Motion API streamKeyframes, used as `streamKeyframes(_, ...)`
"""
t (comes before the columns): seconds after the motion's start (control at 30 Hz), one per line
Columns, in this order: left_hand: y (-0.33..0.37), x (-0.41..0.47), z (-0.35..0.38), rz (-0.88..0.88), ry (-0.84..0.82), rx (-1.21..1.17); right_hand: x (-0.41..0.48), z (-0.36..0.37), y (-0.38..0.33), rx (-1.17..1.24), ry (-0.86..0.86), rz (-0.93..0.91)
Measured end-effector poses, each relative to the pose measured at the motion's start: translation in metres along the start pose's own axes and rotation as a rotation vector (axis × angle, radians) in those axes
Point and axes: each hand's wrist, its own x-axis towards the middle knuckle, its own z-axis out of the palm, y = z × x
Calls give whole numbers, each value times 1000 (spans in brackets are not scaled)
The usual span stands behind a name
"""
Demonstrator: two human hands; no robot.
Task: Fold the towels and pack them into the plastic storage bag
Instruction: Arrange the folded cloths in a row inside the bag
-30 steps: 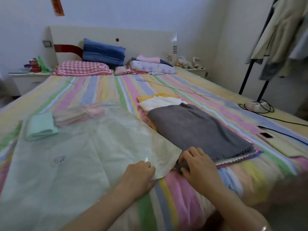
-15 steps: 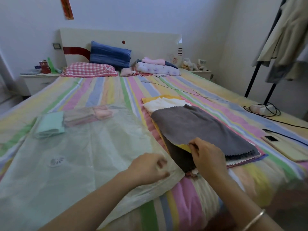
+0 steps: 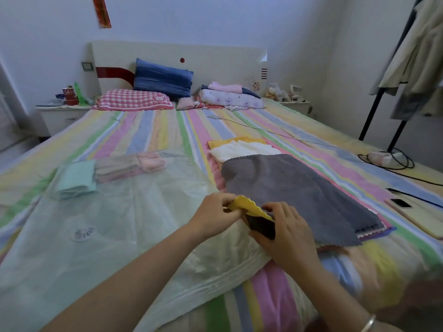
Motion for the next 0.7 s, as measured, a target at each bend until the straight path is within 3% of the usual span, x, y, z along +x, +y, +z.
streamKeyframes(0.1,2,-5,-16,-53,41,-132,-7,8,20,-105,-19,60)
streamKeyframes(0.27,-1,-12,-57,-48,192,-212,-11,1,50,-61,-58,188)
streamKeyframes(0.37,-13,-12,-88,-107,366,-217,-6,-5,45,119,-77,338)
streamKeyframes(0.5,-24,-13,-127,-212,550,-423,12,-17,17,503,-46,307)
streamKeyframes(0.6,-32,-29,-147,-247,594,-315,26,-38,-17,725,-65,249)
streamKeyframes(0.7,-37,-61,-161,-281,528,-344,31,-60,-45,805,-242,179)
